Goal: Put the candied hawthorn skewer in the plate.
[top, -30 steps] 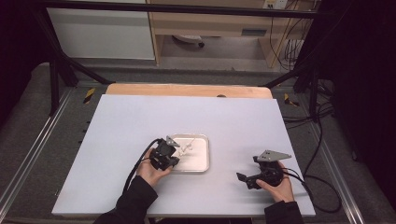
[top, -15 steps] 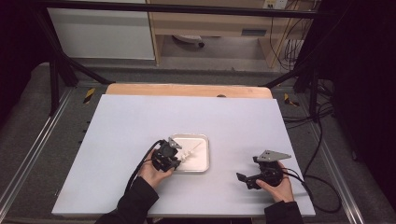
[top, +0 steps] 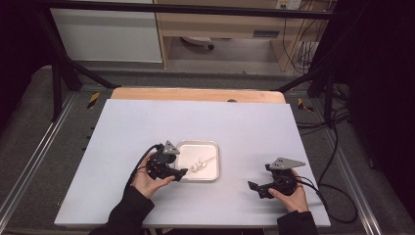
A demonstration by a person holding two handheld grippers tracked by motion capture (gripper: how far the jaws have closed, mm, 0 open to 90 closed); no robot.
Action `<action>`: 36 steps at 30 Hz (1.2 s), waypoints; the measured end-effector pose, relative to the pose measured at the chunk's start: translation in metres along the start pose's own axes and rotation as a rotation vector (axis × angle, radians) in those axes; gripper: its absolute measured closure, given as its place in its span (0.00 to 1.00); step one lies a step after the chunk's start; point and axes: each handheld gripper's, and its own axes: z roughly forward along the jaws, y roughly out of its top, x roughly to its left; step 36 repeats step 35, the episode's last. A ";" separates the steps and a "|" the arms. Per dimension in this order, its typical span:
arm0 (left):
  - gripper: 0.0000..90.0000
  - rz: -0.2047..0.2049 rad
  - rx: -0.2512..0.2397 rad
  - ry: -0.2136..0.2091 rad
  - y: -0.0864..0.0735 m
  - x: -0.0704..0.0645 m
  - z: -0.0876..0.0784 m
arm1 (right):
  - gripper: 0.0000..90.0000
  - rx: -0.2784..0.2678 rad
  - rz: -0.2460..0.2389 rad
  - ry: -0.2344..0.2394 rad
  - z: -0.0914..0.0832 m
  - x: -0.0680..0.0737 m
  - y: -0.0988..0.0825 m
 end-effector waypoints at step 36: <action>0.09 -0.127 -0.103 0.027 -0.111 0.052 -0.037 | 0.01 0.000 0.006 0.000 -0.002 -0.001 -0.002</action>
